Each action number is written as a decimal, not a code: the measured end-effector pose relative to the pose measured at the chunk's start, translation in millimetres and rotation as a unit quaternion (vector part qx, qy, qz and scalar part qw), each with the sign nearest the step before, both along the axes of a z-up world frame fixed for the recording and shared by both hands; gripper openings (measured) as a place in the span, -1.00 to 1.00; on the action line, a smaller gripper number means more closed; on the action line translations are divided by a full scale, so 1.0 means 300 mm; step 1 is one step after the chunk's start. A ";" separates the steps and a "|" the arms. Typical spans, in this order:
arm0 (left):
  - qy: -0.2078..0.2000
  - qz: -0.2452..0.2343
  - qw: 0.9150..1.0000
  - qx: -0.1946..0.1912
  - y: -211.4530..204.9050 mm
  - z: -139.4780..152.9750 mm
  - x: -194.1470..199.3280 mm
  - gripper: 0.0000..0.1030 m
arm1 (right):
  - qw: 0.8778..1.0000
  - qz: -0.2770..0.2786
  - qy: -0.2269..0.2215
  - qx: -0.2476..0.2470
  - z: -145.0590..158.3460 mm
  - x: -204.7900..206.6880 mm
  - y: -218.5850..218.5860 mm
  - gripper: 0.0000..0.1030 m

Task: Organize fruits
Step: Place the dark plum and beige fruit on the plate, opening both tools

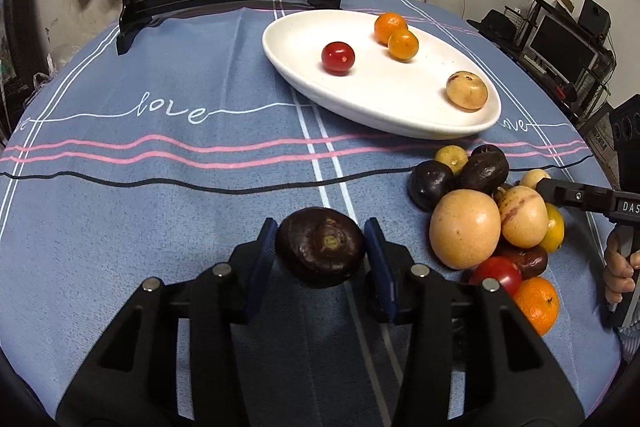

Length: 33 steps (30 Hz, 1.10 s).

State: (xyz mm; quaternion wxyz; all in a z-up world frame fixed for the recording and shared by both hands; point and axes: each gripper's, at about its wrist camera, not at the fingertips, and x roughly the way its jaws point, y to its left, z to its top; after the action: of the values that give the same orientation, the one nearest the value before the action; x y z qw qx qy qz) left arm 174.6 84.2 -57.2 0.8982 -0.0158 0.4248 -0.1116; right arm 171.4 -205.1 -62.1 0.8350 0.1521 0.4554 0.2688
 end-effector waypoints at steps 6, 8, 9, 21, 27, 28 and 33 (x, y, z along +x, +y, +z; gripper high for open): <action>-0.029 0.002 1.000 -0.005 0.005 0.042 -0.022 -0.12 | 0.999 -0.021 -0.032 -0.002 0.048 -0.005 -0.033 -0.22; -0.040 0.001 0.999 -0.004 0.002 0.064 -0.028 -0.12 | 0.999 -0.028 -0.041 -0.005 0.061 -0.009 -0.037 -0.22; -0.043 0.001 0.999 -0.005 0.000 0.077 -0.027 -0.12 | 0.998 -0.034 -0.051 -0.004 0.079 -0.011 -0.042 -0.22; -0.058 -0.016 0.998 0.002 -0.163 0.217 0.238 -0.12 | 0.995 -0.032 -0.090 -0.008 0.230 0.253 0.105 -0.22; -0.035 -0.034 0.999 0.012 -0.212 0.141 0.315 -0.12 | 0.997 -0.011 -0.072 -0.005 0.173 0.340 0.194 -0.21; -0.030 -0.033 0.999 0.010 -0.206 0.131 0.325 -0.12 | 0.997 -0.008 -0.069 -0.010 0.164 0.352 0.207 -0.21; -0.018 -0.033 0.999 0.013 -0.195 0.098 0.354 -0.12 | 0.996 -0.011 -0.074 -0.041 0.143 0.394 0.248 -0.21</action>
State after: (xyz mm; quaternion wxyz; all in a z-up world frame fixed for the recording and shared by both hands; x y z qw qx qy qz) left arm 280.8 25.6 -27.8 0.9018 0.0118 0.4100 -0.1362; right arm 289.6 -130.8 -19.3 0.8746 0.1026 0.4015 0.2517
